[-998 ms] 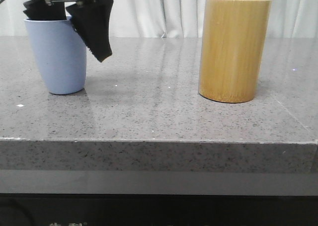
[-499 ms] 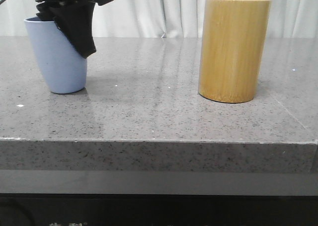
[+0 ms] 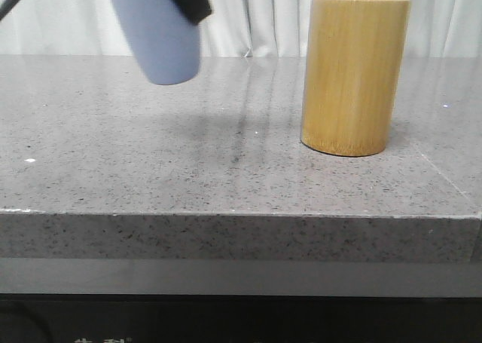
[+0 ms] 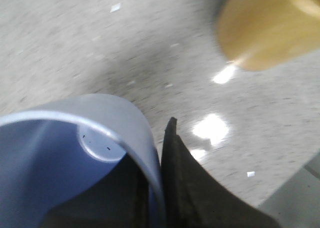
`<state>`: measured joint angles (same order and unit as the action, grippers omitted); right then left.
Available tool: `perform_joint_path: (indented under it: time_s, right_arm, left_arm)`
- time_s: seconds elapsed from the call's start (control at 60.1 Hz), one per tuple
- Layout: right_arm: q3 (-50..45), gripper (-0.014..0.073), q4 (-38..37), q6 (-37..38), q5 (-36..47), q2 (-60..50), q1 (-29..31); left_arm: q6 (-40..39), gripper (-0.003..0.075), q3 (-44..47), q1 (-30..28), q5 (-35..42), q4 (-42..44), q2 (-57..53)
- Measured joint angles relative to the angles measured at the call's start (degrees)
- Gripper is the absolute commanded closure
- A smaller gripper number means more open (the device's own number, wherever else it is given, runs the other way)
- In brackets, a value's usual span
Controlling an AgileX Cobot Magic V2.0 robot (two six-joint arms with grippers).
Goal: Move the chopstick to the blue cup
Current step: 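Carry the blue cup with the left gripper beside the bamboo cup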
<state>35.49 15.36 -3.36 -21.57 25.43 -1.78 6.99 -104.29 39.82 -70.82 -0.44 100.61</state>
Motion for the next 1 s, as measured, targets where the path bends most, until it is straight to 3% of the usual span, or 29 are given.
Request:
perform_joint_path:
  time_s: [0.416, 0.848, 0.998]
  right_arm:
    - [0.00, -0.0051, 0.00, 0.00, 0.00, 0.00, 0.00]
    - [0.00, -0.0051, 0.00, 0.00, 0.00, 0.00, 0.00]
    - [0.00, -0.0051, 0.00, 0.00, 0.00, 0.00, 0.00]
  left_arm:
    - [0.09, 0.0727, -0.11, 3.50, 1.23, -0.61, 6.17]
    - [0.09, 0.0365, -0.11, 3.58, 4.21, -1.71, 6.71]
    - [0.09, 0.0327, -2.79, 3.58, 1.09, -1.71, 6.75]
